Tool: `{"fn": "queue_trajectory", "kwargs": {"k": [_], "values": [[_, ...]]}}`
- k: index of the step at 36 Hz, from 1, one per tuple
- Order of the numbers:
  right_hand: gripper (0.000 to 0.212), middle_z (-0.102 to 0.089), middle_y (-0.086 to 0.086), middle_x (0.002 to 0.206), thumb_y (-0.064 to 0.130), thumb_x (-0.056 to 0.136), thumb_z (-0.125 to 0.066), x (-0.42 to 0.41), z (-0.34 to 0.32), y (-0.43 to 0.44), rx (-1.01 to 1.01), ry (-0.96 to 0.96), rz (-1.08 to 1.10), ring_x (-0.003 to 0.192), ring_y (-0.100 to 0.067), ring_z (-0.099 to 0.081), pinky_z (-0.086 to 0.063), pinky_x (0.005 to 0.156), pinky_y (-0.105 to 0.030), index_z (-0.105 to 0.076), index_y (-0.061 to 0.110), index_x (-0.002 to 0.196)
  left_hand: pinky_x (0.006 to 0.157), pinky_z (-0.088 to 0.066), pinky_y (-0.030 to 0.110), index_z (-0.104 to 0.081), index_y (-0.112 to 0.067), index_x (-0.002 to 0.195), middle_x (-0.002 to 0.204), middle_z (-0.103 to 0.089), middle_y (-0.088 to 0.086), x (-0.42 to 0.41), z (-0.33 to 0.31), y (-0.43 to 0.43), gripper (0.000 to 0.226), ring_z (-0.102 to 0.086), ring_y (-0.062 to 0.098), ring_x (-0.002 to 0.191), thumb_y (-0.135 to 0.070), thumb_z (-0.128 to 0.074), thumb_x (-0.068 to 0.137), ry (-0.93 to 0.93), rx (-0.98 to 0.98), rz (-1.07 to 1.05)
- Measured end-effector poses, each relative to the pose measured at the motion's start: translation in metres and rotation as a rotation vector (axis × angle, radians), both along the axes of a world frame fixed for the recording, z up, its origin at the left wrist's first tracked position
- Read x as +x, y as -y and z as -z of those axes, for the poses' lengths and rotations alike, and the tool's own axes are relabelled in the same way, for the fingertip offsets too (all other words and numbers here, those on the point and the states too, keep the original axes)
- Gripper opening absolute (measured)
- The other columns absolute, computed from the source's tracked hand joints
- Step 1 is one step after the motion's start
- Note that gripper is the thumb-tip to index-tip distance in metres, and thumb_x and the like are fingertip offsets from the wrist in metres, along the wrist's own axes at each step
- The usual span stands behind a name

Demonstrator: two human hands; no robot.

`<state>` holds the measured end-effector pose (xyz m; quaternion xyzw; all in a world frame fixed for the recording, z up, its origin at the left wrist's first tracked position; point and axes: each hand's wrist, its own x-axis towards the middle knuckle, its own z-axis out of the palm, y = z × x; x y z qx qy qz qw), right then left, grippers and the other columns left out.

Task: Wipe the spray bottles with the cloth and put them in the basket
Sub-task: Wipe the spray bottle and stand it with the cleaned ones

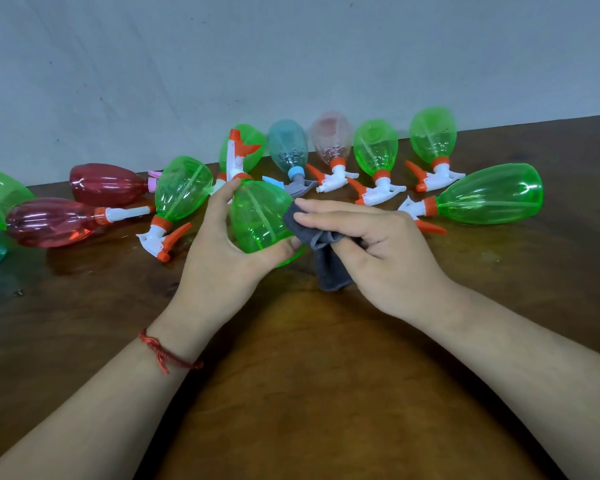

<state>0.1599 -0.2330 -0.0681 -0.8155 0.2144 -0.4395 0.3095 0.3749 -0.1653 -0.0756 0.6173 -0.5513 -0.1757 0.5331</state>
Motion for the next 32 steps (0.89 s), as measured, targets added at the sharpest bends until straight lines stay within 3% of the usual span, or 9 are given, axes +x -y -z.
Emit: {"fn": "queue_trajectory", "kwargs": {"k": [7,11,15,18,21,24,26,32], "values": [[0.051,-0.071,0.012,0.134,-0.014,0.098,-0.052,0.002,-0.005,0.005,0.236,0.117,-0.016,0.135,0.000,-0.058,-0.042,0.118,-0.026,-0.075,0.020,0.129,0.119,-0.047,0.044,-0.040,-0.033,0.160,0.153,-0.057,-0.014,-0.013,-0.005,-0.009,0.107,-0.056,0.009,0.142,-0.032,-0.101,0.072,0.047,-0.010,0.147],[0.047,-0.075,0.006,0.129,-0.011,0.100,-0.053,0.000,-0.009,0.009,0.374,0.229,-0.033,0.131,-0.010,-0.064,-0.046,0.117,-0.038,-0.074,0.017,0.131,0.120,-0.046,0.045,-0.039,-0.026,0.161,0.153,-0.056,-0.014,-0.018,-0.010,-0.015,0.110,-0.055,0.013,0.144,-0.023,-0.100,0.071,0.066,-0.031,0.253],[0.051,-0.076,-0.005,0.126,-0.020,0.095,-0.047,-0.001,-0.016,0.010,0.539,0.415,-0.130,0.128,-0.022,-0.067,-0.048,0.116,-0.044,-0.075,0.011,0.125,0.120,-0.046,0.048,-0.034,-0.022,0.164,0.159,-0.050,-0.005,-0.024,-0.014,-0.020,0.115,-0.051,0.023,0.149,-0.020,-0.099,0.070,0.041,-0.056,0.387],[0.053,-0.078,-0.007,0.120,-0.022,0.092,-0.047,-0.006,-0.022,0.012,0.503,0.442,-0.119,0.122,-0.024,-0.071,-0.052,0.111,-0.041,-0.077,0.013,0.118,0.120,-0.047,0.043,-0.026,-0.024,0.168,0.162,-0.047,-0.008,-0.028,-0.015,-0.020,0.120,-0.050,0.020,0.149,-0.016,-0.098,0.071,0.024,-0.021,0.441],[0.051,-0.080,-0.001,0.116,-0.020,0.093,-0.051,-0.008,-0.022,0.013,0.444,0.386,-0.058,0.118,-0.018,-0.072,-0.054,0.107,-0.036,-0.079,0.016,0.116,0.121,-0.045,0.034,-0.026,-0.025,0.168,0.164,-0.043,-0.011,-0.026,-0.014,-0.018,0.120,-0.048,0.012,0.150,-0.022,-0.099,0.072,0.139,-0.003,0.401],[0.047,-0.079,-0.001,0.118,-0.015,0.097,-0.054,-0.005,-0.018,0.012,0.388,0.303,-0.007,0.120,-0.018,-0.071,-0.053,0.111,-0.042,-0.078,0.019,0.118,0.123,-0.043,0.043,-0.027,-0.020,0.166,0.162,-0.044,-0.006,-0.021,-0.011,-0.017,0.118,-0.047,0.018,0.151,-0.022,-0.100,0.073,0.217,-0.025,0.384],[0.046,-0.079,0.002,0.119,-0.013,0.100,-0.054,-0.005,-0.017,0.010,0.344,0.260,0.011,0.121,-0.014,-0.070,-0.053,0.111,-0.038,-0.076,0.021,0.121,0.124,-0.042,0.048,-0.027,-0.019,0.166,0.163,-0.044,-0.004,-0.019,-0.008,-0.015,0.118,-0.046,0.021,0.152,-0.022,-0.100,0.073,0.231,-0.029,0.384],[0.049,-0.076,0.009,0.126,-0.015,0.098,-0.052,-0.004,-0.014,0.007,0.232,0.209,0.032,0.127,-0.006,-0.065,-0.049,0.114,-0.034,-0.075,0.019,0.125,0.124,-0.041,0.049,-0.031,-0.020,0.167,0.164,-0.044,-0.005,-0.019,-0.007,-0.015,0.118,-0.045,0.023,0.153,-0.024,-0.101,0.072,0.209,-0.060,0.359]]}}
